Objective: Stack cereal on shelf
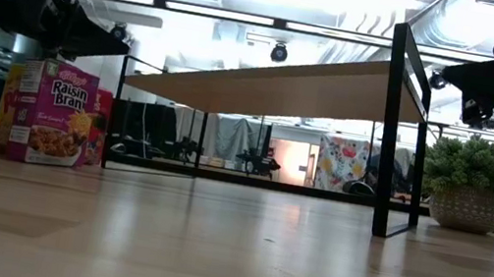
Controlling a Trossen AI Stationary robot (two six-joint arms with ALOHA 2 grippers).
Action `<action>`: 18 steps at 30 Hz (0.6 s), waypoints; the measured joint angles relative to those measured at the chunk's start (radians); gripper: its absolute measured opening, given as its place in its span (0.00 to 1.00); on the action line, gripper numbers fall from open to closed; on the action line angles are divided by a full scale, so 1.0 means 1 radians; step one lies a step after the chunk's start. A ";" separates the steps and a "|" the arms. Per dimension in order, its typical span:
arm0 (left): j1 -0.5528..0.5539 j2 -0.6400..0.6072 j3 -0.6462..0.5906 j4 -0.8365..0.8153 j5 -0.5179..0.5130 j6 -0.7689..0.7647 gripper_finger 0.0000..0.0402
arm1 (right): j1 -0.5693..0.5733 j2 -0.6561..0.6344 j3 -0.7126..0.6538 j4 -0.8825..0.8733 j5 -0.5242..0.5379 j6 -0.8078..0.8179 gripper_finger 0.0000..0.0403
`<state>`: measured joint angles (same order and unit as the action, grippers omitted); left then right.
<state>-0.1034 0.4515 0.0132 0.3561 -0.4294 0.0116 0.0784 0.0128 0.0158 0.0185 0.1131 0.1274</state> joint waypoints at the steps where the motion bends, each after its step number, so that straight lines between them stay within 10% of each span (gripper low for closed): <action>1: 0.000 0.000 0.000 0.000 0.000 0.000 0.00 | 0.000 0.000 0.000 0.000 0.000 -0.005 0.00; 11: 0.000 0.000 0.000 0.000 0.000 0.000 0.00 | 0.000 0.000 0.000 0.035 0.020 0.011 0.00; 18: 0.000 0.000 0.000 0.000 0.000 0.000 0.00 | 0.000 0.000 0.000 0.532 0.064 0.008 0.00</action>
<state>-0.1033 0.4511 0.0134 0.3561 -0.4294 0.0116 0.0784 0.0124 0.0154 0.5506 0.1767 0.1351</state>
